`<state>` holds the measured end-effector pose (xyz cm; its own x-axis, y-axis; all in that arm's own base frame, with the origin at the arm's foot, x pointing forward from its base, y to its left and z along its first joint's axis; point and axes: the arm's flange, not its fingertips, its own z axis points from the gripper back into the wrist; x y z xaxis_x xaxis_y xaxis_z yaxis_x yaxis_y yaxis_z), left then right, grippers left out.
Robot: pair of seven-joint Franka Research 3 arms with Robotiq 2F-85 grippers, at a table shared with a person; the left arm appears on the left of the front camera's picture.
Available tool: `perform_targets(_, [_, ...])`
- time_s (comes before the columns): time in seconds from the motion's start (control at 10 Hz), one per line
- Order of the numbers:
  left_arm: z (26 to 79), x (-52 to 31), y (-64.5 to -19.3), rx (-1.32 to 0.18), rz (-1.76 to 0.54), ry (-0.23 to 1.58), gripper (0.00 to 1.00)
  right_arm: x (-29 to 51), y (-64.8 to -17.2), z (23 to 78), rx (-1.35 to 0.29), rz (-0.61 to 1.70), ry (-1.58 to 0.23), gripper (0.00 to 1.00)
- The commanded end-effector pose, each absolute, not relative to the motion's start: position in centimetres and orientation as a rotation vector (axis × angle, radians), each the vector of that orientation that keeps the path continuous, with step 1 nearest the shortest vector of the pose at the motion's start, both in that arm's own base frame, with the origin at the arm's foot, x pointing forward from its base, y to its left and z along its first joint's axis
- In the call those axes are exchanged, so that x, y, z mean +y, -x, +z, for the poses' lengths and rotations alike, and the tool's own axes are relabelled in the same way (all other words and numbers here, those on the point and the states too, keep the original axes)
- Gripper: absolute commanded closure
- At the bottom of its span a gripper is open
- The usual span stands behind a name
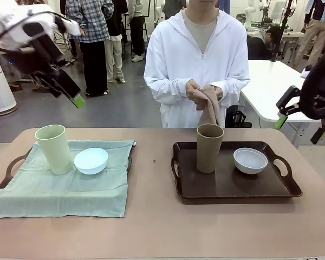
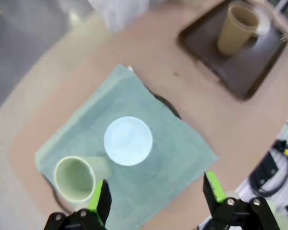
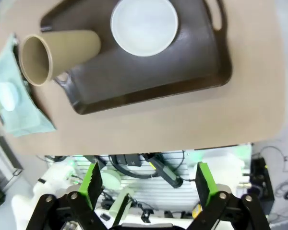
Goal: Set up a tray with a mat and arrange the tableware.
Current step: Pick up the Picnic Bowl and Reusable plastic cup from the Handle tray in front of the human's position and hold them in the air.
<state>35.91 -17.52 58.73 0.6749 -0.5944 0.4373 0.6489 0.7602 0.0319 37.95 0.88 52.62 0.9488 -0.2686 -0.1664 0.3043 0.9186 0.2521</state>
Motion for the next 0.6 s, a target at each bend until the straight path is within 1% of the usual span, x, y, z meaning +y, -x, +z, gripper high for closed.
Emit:
perform_targets(0.0, [57.4,-18.5,-37.6,-0.341,-0.778,0.149,0.00,0.8,-39.0,51.4,0.169,-0.314,-0.256,0.00])
perform_targets(0.1, [57.2,-17.6,-37.9,-0.305,-0.787,0.179,0.00,-0.3,-38.8,51.7,0.150,-0.320,-0.282,0.00])
perform_targets(0.2, [57.4,-19.0,-36.2,-0.402,-0.746,0.133,0.00,1.0,-38.5,51.6,0.156,-0.296,-0.269,0.00])
perform_targets(0.5, [57.4,-19.0,-36.2,-0.402,-0.746,0.133,0.00,0.5,-38.7,51.2,0.164,-0.301,-0.279,0.00])
